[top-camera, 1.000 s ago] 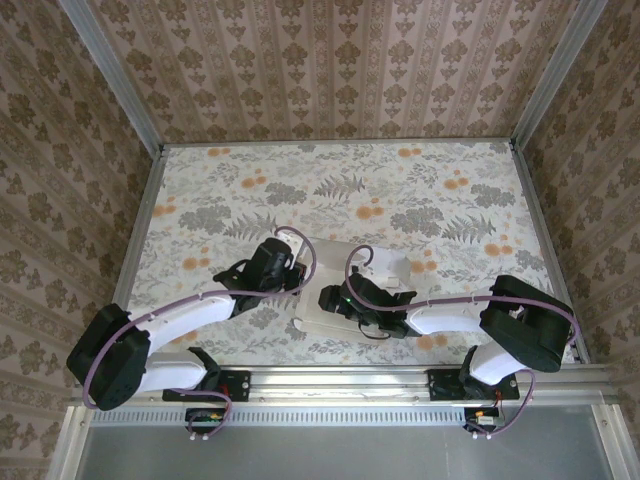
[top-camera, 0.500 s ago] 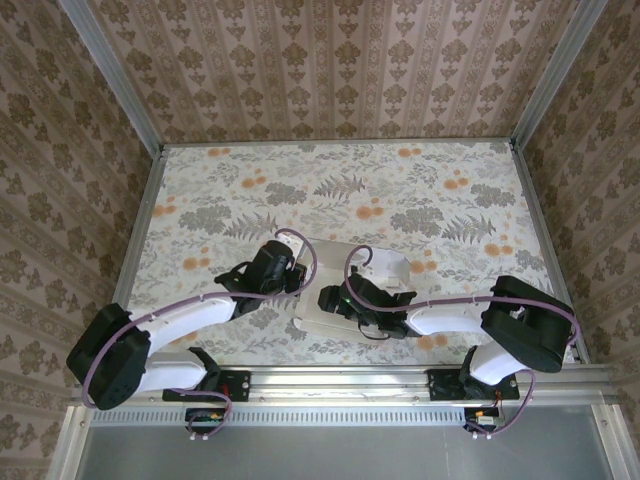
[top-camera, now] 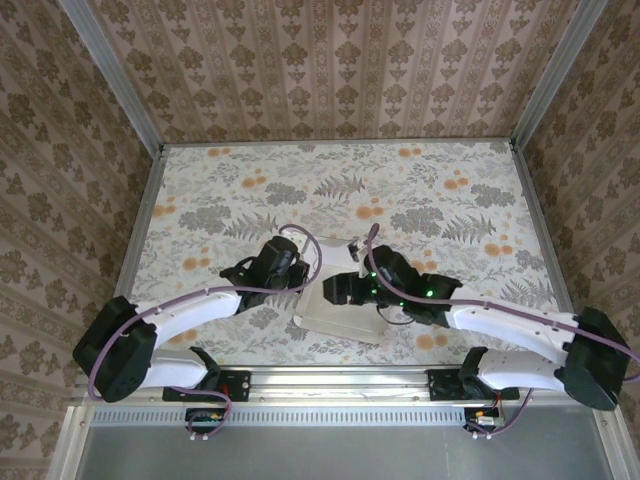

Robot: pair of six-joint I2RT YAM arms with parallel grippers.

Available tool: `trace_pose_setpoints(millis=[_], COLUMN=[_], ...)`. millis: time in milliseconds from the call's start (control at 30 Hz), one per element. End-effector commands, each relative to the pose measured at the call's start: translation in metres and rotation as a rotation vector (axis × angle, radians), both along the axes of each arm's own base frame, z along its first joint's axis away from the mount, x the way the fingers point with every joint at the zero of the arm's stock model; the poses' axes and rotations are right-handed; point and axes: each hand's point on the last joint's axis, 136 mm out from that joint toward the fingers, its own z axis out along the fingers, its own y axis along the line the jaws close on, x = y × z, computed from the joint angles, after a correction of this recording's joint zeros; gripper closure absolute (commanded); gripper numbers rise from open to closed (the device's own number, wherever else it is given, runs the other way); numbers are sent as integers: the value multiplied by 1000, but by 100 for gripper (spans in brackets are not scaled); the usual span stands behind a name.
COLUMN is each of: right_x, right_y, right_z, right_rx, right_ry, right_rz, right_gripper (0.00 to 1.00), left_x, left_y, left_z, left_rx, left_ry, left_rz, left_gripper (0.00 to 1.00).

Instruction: Fold the paper box

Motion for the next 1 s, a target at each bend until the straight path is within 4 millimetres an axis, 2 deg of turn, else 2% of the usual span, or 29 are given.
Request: trace_pose_setpoints(millis=[0, 167, 267, 400, 567, 733, 967], right_x=[-13, -2, 10, 42, 82, 115, 146], right_y=[-18, -44, -58, -72, -68, -59, -41], right_z=[20, 72, 87, 96, 91, 71, 41], right_rx=[-49, -63, -107, -121, -91, -119, -130], right_ry=[-8, -80, -89, -72, -32, 36, 139], right_rz=[92, 110, 108, 54, 27, 30, 41], right_gripper=[37, 46, 47, 48, 48, 48, 46], left_x=[-26, -27, -28, -28, -28, -25, -19], left_y=[11, -3, -11, -21, -30, -38, -44], left_z=[-37, -33, -31, -28, -30, -31, -26], left_rx=[120, 104, 92, 64, 29, 1, -24], left_ry=[117, 94, 77, 51, 47, 43, 26], left_rz=[-71, -150, -203, -253, -281, -295, -307], left_gripper=[100, 100, 100, 99, 98, 98, 98])
